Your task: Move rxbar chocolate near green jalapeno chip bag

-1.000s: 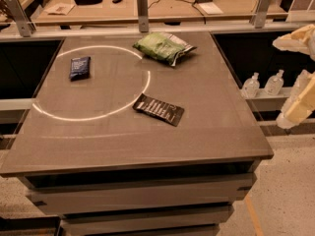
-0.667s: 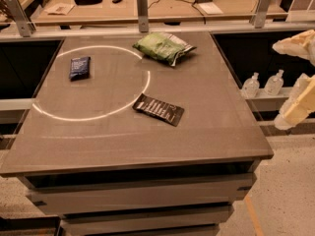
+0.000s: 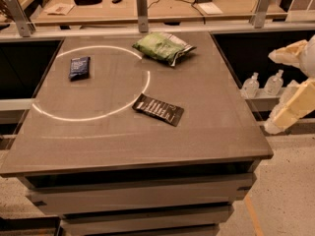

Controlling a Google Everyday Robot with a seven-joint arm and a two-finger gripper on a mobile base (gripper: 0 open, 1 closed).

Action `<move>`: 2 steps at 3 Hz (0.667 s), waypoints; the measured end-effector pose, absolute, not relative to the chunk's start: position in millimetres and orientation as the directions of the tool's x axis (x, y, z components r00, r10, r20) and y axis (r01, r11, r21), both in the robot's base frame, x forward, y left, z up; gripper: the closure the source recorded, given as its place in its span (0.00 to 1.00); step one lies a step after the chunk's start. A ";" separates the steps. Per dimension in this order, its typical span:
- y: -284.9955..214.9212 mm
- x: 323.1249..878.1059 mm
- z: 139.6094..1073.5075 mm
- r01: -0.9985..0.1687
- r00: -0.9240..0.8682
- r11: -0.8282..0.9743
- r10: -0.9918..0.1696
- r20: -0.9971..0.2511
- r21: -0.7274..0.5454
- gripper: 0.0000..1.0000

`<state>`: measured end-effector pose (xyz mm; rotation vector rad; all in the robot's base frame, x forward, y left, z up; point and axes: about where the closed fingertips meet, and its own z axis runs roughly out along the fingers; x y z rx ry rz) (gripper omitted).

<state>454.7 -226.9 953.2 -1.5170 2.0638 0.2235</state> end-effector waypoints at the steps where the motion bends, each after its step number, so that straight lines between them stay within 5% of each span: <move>1: -208.8 448.4 922.2 -0.904 -0.275 0.412 -0.768 -0.578 -0.117 0.00; 2: -190.7 443.4 880.7 -0.900 -0.295 0.432 -0.706 -0.644 -0.062 0.00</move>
Offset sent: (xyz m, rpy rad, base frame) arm -0.0153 0.0545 -0.1252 0.2948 0.0639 -0.0625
